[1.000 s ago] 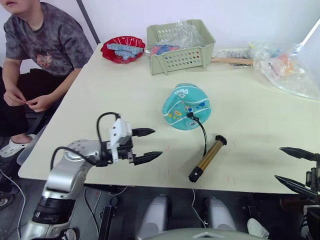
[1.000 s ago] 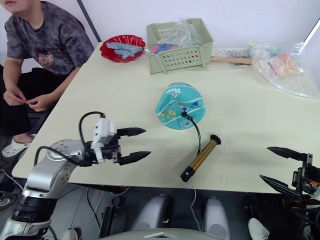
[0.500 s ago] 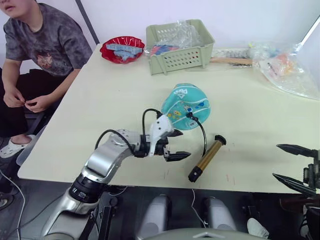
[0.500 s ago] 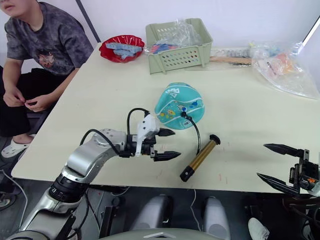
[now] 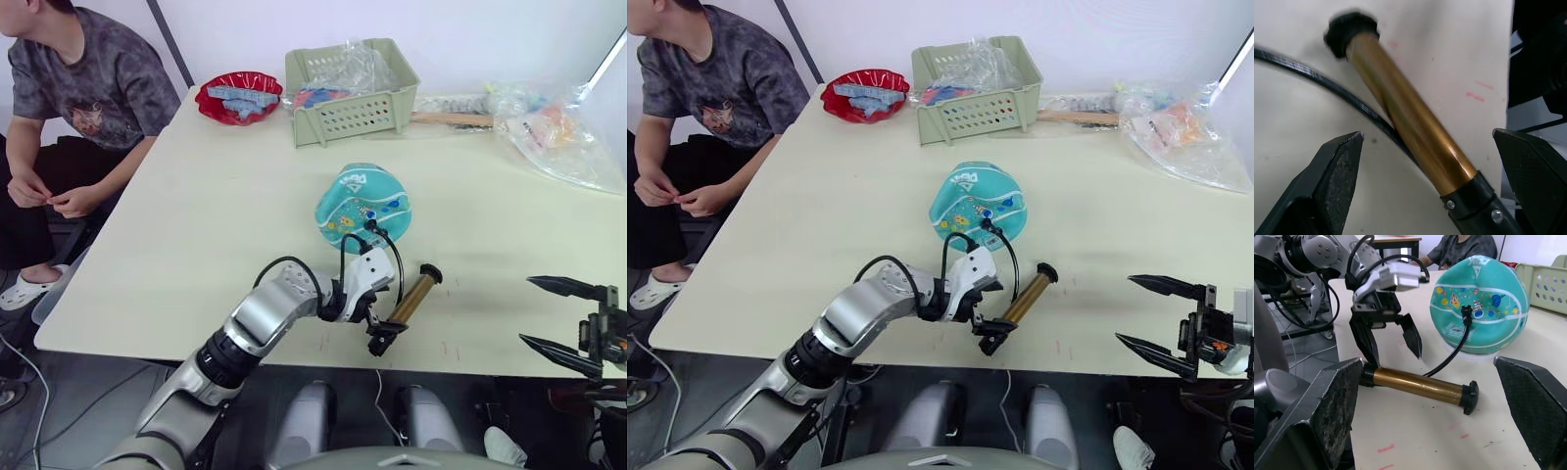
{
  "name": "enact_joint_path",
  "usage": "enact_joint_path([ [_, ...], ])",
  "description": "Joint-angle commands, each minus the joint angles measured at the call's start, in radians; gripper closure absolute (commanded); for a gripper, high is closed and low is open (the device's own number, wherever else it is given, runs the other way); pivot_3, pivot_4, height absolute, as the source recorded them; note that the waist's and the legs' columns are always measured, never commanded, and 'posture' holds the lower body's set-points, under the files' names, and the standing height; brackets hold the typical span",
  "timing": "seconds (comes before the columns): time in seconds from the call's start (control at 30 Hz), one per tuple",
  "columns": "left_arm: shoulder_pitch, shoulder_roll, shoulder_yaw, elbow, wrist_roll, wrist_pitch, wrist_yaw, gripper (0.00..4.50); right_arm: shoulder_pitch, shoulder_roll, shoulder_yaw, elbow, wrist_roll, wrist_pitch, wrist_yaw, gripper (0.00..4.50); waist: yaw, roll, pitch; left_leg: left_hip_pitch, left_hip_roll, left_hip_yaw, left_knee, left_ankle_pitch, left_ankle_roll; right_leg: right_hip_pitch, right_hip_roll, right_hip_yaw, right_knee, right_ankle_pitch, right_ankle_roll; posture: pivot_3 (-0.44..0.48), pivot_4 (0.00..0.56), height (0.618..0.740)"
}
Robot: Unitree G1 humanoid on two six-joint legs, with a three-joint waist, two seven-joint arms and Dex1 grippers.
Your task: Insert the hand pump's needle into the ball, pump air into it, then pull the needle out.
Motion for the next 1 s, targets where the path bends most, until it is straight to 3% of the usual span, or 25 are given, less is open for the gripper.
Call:
enact_joint_path([
  [0.03, -0.034, -0.058, -0.01, 0.02, 0.01, 0.048, 0.044, 0.03, -0.005, 0.012, 0.002, -0.028, 0.0, -0.021, -0.012, 0.0, 0.0, 0.0, 0.0, 0.0, 0.0, 0.0, 0.0, 0.0, 0.0, 0.0, 0.0, 0.0, 0.001, 0.0, 0.0, 0.0, 0.15, 0.74],
  [0.3, -0.037, -0.101, -0.059, 0.049, 0.021, 0.099, 0.085, 0.03, -0.014, 0.02, 0.017, -0.014, -0.01, -0.042, -0.019, 0.0, 0.0, 0.0, 0.0, 0.0, 0.0, 0.0, 0.006, 0.0, 0.0, 0.0, 0.0, 0.001, 0.006, 0.0, 0.0, 0.0, 0.15, 0.74],
  [0.63, -0.036, -0.06, -0.102, 0.082, 0.047, 0.068, 0.066, 0.03, -0.019, 0.029, 0.024, -0.004, -0.021, -0.06, -0.023, 0.0, 0.0, 0.0, 0.0, 0.0, 0.0, 0.0, 0.013, 0.0, 0.0, 0.0, 0.0, 0.002, 0.01, 0.0, 0.0, 0.0, 0.15, 0.74],
  [0.67, -0.035, -0.057, -0.103, 0.082, 0.051, 0.065, 0.067, 0.53, -0.02, 0.029, 0.025, -0.003, -0.021, -0.061, -0.024, 0.0, 0.0, 0.0, 0.0, 0.0, 0.0, 0.0, 0.013, 0.0, 0.0, 0.0, 0.0, 0.002, 0.01, 0.0, 0.0, 0.0, 0.15, 0.74],
  [0.7, -0.034, -0.057, -0.1, 0.083, 0.05, 0.064, 0.067, 0.56, -0.021, 0.029, 0.025, -0.001, -0.022, -0.063, -0.024, 0.0, 0.0, 0.0, 0.0, 0.0, 0.0, 0.0, 0.013, 0.0, 0.0, 0.0, 0.0, 0.002, 0.01, 0.0, 0.0, 0.0, 0.15, 0.74],
  [0.9, -0.029, -0.047, -0.084, 0.072, 0.043, 0.064, 0.059, 3.4, -0.027, 0.034, 0.036, 0.002, -0.025, -0.067, -0.028, 0.0, 0.0, 0.0, 0.0, -0.001, 0.0, 0.0, 0.013, 0.0, 0.0, 0.0, 0.0, 0.002, 0.01, 0.0, 0.0, 0.0, 0.15, 0.74],
  [1.0, -0.026, -0.042, -0.069, 0.072, 0.04, 0.052, 0.057, 3.46, -0.034, 0.036, 0.044, 0.005, -0.026, -0.068, -0.032, 0.0, 0.0, 0.0, 0.0, -0.001, 0.0, 0.0, 0.013, 0.0, 0.0, 0.0, 0.0, 0.002, 0.01, 0.0, 0.0, 0.0, 0.15, 0.74],
])
